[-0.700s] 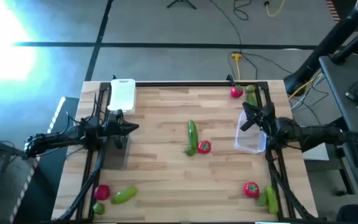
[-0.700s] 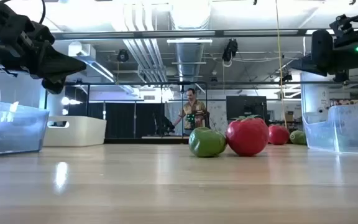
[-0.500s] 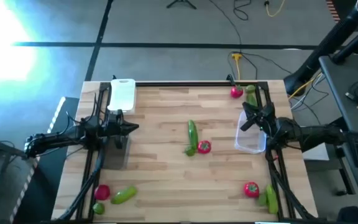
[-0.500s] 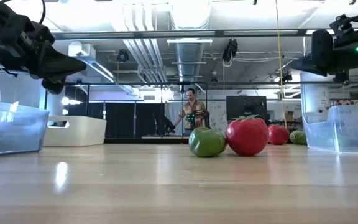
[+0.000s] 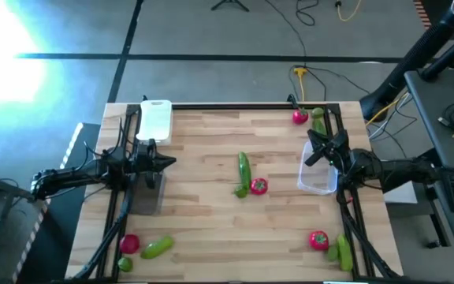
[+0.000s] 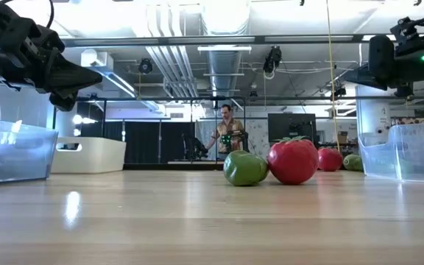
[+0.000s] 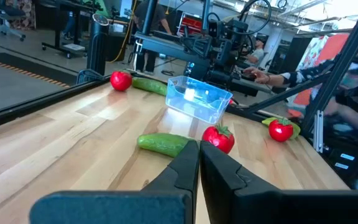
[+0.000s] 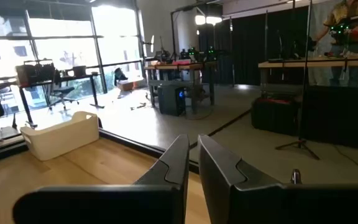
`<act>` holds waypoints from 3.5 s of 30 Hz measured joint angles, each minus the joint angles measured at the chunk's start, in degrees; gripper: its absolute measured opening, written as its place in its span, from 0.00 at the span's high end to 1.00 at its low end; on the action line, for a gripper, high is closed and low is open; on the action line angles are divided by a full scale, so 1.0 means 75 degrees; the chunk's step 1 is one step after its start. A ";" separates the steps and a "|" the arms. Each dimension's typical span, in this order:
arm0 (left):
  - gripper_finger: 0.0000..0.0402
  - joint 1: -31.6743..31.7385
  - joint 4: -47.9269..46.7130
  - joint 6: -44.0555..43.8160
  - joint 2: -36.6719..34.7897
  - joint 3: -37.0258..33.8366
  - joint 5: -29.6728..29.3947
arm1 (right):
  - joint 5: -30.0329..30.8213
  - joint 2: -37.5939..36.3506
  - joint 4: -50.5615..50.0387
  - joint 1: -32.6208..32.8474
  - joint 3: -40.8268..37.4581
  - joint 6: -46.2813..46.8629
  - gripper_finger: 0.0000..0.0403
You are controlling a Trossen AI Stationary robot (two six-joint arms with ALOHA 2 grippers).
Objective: Sort produce into baskets
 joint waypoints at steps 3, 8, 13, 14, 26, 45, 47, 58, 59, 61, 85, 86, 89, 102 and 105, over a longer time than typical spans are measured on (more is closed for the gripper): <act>1.00 0.0000 0.0001 0.0000 -0.0001 0.0000 0.0000 | 0.0000 0.0000 0.0003 0.0000 0.0001 0.0000 0.93; 1.00 0.0000 0.0002 0.0000 -0.0002 0.0000 0.0000 | 0.0000 0.0003 0.0003 0.0000 0.0000 0.0000 0.93; 1.00 0.0000 0.0001 0.0000 0.0000 0.0000 0.0000 | 0.0000 0.0001 0.0003 0.0000 0.0000 0.0000 0.93; 1.00 0.0000 0.0002 0.0000 -0.0002 0.0000 0.0000 | 0.0000 0.0003 0.0003 0.0000 0.0001 0.0000 0.93; 1.00 0.0000 0.0002 0.0000 -0.0002 0.0000 0.0000 | 0.0000 0.0003 0.0000 0.0000 0.0000 0.0000 0.93; 1.00 0.0000 0.0002 0.0000 -0.0002 0.0000 0.0000 | 0.0000 0.0003 0.0003 0.0000 -0.0001 0.0000 0.93; 1.00 0.0000 0.0000 0.0000 -0.0002 0.0000 0.0000 | 0.0000 0.0002 0.0003 0.0000 0.0000 0.0000 0.93; 1.00 0.0000 0.0000 0.0000 -0.0002 0.0000 0.0000 | 0.0000 0.0003 0.0002 0.0000 0.0001 0.0000 0.93; 1.00 0.0000 0.0000 0.0000 -0.0002 0.0000 0.0000 | 0.0000 0.0003 0.0003 0.0000 -0.0001 0.0000 0.93; 1.00 0.0000 0.0001 0.0000 -0.0001 0.0000 0.0000 | 0.0000 0.0002 0.0003 0.0000 0.0002 0.0000 0.93; 1.00 -0.0018 0.3844 -0.0179 0.0828 0.0000 0.0169 | 0.0000 0.0003 0.0003 0.0000 -0.0001 0.0000 0.93; 1.00 -0.0047 0.4254 -0.0259 0.1006 0.0000 0.0434 | 0.0000 0.0003 0.0003 0.0000 0.0001 0.0000 0.93; 1.00 -0.0285 0.5683 -0.0461 0.1648 0.0000 0.1298 | 0.0000 0.0003 0.0001 0.0000 -0.0001 0.0000 0.93; 1.00 -0.3485 0.5348 0.0175 0.5000 0.1808 -0.0996 | 0.0000 0.0003 0.0003 0.0000 -0.0001 0.0000 0.93; 1.00 -0.4261 0.3550 -0.0217 0.5674 0.2752 -0.1848 | 0.0000 0.0003 0.0003 0.0000 0.0002 0.0000 0.93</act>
